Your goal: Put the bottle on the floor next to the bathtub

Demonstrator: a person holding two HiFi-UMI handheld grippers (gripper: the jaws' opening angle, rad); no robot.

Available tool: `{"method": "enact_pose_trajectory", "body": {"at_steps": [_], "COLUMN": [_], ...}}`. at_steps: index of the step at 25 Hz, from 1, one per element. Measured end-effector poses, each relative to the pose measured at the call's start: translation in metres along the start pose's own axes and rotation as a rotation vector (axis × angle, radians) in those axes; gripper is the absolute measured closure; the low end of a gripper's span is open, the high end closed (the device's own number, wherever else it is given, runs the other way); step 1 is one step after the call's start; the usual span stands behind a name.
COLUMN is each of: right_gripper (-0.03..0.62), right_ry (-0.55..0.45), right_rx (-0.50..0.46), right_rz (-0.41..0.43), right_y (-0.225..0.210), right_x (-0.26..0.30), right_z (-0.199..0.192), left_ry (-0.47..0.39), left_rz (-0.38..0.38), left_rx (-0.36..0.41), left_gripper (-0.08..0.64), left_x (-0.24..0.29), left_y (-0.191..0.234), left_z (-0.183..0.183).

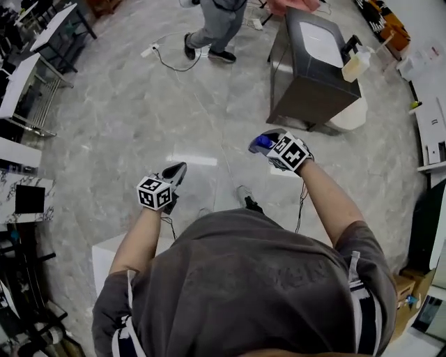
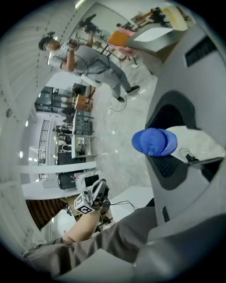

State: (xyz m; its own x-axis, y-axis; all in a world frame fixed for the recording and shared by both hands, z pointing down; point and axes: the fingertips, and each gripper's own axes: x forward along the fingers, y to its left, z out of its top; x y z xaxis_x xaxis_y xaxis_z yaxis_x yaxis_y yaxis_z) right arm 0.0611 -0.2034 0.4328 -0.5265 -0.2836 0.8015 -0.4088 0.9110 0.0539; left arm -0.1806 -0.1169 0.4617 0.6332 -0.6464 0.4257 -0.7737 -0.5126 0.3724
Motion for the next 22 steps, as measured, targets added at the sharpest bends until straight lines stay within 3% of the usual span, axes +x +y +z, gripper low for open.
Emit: {"method": "enact_pose_trajectory", "body": {"at_steps": [6,11,16,22], "right_gripper": [0.451,0.451,0.452,0.451], "right_ry": [0.016,0.033,0.089,0.172], "right_rx": [-0.196,-0.318,-0.424,-0.506], "right_rz": [0.241,0.398,0.533,0.622], "right_y": [0.026,0.067,0.146,0.235], "right_x": [0.129,0.254,0.367,0.493], "right_z": [0.053,0.066,0.023,-0.066], "left_ry": [-0.018,0.02,0.072,0.107], "left_rz": [0.233,0.375,0.456,0.496], "left_rx": [-0.22,-0.357,-0.482,-0.572], "left_gripper": [0.554,0.554,0.554,0.554], "left_x": [-0.018,-0.015,-0.006,0.004], "left_y": [0.062,0.101,0.13,0.178], "left_z": [-0.07,-0.155,-0.261,-0.393]}}
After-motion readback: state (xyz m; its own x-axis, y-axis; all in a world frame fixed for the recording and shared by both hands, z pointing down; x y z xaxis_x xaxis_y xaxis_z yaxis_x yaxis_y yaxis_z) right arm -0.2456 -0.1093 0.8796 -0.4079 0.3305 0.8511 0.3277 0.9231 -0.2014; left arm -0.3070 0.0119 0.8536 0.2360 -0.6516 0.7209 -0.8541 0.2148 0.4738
